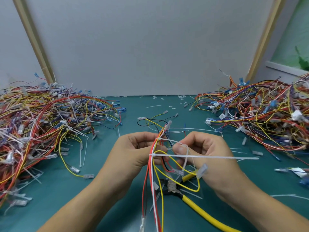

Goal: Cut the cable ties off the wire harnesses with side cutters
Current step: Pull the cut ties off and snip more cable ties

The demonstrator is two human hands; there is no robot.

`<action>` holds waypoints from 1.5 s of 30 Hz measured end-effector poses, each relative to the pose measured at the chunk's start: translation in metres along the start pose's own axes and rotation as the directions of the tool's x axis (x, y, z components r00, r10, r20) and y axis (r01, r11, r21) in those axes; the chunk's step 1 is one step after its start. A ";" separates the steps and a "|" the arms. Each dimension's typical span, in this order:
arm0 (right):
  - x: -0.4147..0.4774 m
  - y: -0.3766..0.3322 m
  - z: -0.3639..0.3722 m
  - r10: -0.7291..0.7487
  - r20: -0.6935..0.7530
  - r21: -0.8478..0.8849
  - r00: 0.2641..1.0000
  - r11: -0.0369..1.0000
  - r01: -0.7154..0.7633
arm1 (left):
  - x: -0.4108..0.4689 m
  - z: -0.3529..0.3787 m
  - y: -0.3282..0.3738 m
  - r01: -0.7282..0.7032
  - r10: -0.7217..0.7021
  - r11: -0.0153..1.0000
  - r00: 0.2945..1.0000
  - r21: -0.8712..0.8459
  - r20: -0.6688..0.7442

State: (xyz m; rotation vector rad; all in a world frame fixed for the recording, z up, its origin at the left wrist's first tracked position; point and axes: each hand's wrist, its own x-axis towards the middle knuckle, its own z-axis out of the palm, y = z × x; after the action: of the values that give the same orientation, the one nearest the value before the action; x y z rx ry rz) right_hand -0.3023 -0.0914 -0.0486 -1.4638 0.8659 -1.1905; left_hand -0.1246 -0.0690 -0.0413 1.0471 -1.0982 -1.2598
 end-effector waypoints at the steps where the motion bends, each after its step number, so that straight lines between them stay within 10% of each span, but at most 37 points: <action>1: 0.000 0.001 0.000 -0.002 0.001 -0.008 1.000 1.000 0.002 | 0.001 0.000 0.000 -0.001 0.001 1.000 1.000 0.002 -0.001; 7: 0.001 -0.002 -0.001 -0.035 0.034 -0.046 0.999 0.998 0.037 | 0.005 -0.007 -0.002 0.016 -0.018 0.999 0.998 0.031 0.063; 14: -0.008 -0.004 -0.004 -0.132 0.244 -0.267 0.961 0.943 0.197 | 0.007 -0.013 0.007 0.413 -0.359 0.878 0.902 -0.242 0.240; 20: -0.003 -0.014 -0.012 -0.335 0.375 -0.527 0.864 0.690 0.496 | 0.002 -0.006 0.000 0.026 -0.027 0.997 1.000 0.066 0.006; 27: 0.002 -0.026 -0.022 -0.611 -0.072 -0.663 0.788 0.620 0.420 | -0.007 0.003 -0.002 -0.379 0.414 0.829 0.910 0.411 0.004; 37: -0.002 -0.022 -0.008 -0.163 0.087 -0.221 0.983 0.959 0.179 | -0.014 0.009 -0.002 -0.551 0.592 0.489 0.779 0.676 0.207; 42: -0.002 -0.030 -0.008 -0.010 0.045 0.034 0.999 0.999 0.008 | -0.009 0.003 0.002 -0.472 0.510 0.809 0.860 0.351 -0.019; 45: -0.003 -0.029 -0.005 0.074 0.038 0.058 0.997 0.995 -0.076 | -0.006 0.003 0.003 -0.424 0.468 0.829 0.883 0.365 -0.039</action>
State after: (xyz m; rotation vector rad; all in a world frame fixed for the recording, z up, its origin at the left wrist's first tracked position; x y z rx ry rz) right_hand -0.3104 -0.0829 -0.0208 -1.3888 0.8476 -1.1219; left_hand -0.1266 -0.0628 -0.0381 1.0296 -1.4010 -0.6244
